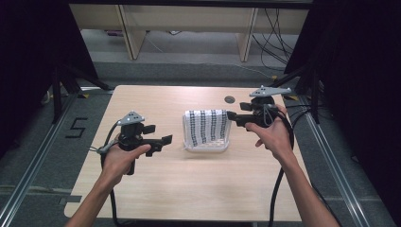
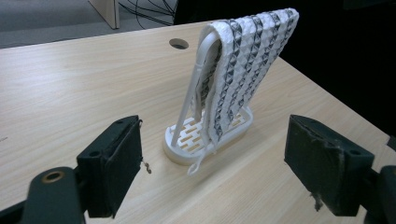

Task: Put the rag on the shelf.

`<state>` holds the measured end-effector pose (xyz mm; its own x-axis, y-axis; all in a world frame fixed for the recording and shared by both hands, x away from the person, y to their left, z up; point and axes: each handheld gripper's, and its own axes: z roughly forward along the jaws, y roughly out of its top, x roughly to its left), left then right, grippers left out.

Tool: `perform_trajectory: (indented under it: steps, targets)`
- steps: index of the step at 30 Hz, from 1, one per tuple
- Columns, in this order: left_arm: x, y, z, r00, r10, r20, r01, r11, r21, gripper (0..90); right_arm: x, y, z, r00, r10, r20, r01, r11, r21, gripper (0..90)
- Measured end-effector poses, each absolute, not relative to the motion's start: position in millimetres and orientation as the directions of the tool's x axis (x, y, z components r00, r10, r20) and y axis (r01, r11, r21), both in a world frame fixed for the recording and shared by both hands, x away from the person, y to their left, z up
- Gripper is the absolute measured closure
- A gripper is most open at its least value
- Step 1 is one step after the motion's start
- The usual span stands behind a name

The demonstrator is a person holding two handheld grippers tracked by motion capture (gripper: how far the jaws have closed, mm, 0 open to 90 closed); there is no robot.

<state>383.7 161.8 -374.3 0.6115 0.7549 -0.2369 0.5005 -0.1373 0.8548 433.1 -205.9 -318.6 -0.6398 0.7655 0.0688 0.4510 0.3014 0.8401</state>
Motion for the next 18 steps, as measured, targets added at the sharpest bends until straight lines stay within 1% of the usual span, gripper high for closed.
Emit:
perform_trajectory:
  steps: [1, 2, 4, 5, 6, 7, 11, 16, 18]
  targets:
    - [384, 162, -374, 0.612, 0.755, -0.237, 0.501, -0.137, 0.855, 18.6, 431, -206, -319, -0.633, 0.769, 0.084, 0.460, 0.287, 0.840, 36.8]
    - [383, 162, -377, 0.617, 0.750, -0.240, 0.497, -0.135, 0.857, 18.6, 432, -208, -321, -0.649, 0.758, 0.064, 0.439, 0.305, 0.845, 36.8]
    - [381, 162, -378, 0.614, 0.754, -0.233, 0.499, -0.142, 0.855, 18.6, 429, -208, -322, -0.634, 0.769, 0.087, 0.463, 0.287, 0.839, 36.7]
    - [380, 161, -379, 0.615, 0.753, -0.234, 0.496, -0.138, 0.857, 18.6, 429, -210, -324, -0.648, 0.759, 0.062, 0.442, 0.308, 0.842, 36.6]
    - [380, 161, -379, 0.615, 0.753, -0.234, 0.496, -0.138, 0.857, 18.6, 429, -210, -324, -0.648, 0.759, 0.062, 0.442, 0.308, 0.842, 36.6]
    - [379, 161, -380, 0.615, 0.754, -0.230, 0.496, -0.143, 0.857, 18.6, 427, -209, -325, -0.637, 0.766, 0.090, 0.460, 0.284, 0.841, 36.5]
    - [375, 161, -384, 0.615, 0.754, -0.228, 0.495, -0.144, 0.857, 18.6, 420, -211, -331, -0.644, 0.760, 0.089, 0.458, 0.290, 0.840, 36.0]
    - [370, 160, -388, 0.619, 0.756, -0.212, 0.485, -0.155, 0.860, 18.7, 410, -211, -339, -0.652, 0.750, 0.114, 0.454, 0.266, 0.850, 34.8]
    - [368, 160, -389, 0.624, 0.750, -0.219, 0.484, -0.150, 0.862, 18.6, 410, -213, -340, -0.660, 0.745, 0.098, 0.445, 0.282, 0.850, 34.3]
